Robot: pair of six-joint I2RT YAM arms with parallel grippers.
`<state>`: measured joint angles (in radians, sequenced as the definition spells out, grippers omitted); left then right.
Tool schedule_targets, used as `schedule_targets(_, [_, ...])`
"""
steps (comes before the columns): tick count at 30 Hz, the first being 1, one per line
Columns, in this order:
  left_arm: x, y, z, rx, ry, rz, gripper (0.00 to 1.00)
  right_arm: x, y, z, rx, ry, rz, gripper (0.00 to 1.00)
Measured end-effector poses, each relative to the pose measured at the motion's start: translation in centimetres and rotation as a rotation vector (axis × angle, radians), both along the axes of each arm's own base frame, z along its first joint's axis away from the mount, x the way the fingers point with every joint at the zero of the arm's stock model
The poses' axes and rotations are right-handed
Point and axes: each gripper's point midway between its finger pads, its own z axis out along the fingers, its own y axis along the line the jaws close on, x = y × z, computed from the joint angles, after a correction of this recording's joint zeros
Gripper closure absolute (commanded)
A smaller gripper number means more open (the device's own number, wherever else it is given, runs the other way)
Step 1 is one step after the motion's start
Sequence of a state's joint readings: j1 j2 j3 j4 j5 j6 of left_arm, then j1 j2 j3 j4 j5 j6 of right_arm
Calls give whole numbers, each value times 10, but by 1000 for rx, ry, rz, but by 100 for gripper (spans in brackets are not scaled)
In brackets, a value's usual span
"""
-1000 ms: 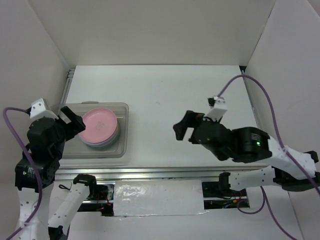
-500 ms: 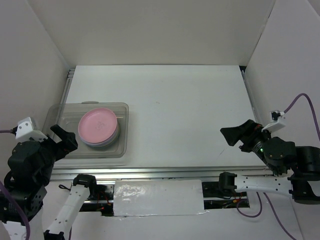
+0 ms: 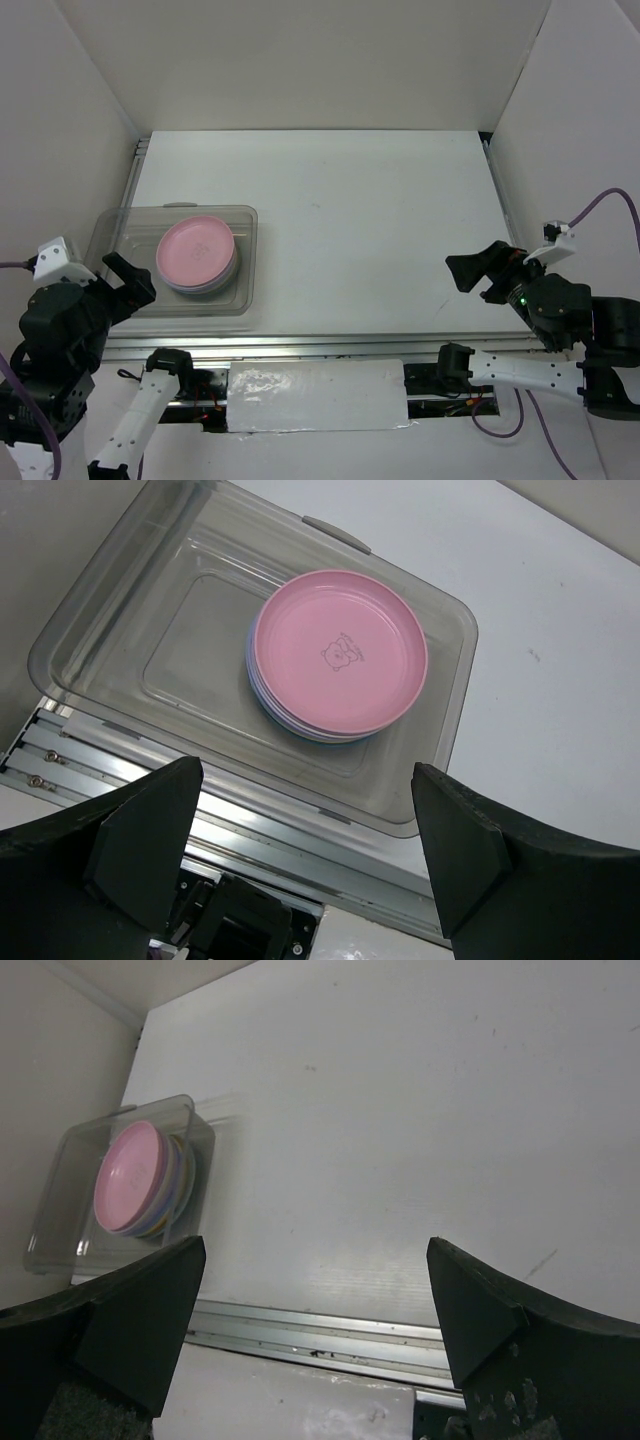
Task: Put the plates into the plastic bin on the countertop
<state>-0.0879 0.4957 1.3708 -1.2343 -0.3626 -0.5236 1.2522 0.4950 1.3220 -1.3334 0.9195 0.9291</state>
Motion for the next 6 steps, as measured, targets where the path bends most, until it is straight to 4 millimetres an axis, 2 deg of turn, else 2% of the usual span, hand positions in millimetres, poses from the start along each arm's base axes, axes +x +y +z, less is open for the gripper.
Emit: schedule_targets(6, [0, 1, -1, 2, 2, 5, 1, 0, -1, -1, -10, -1, -5, 0])
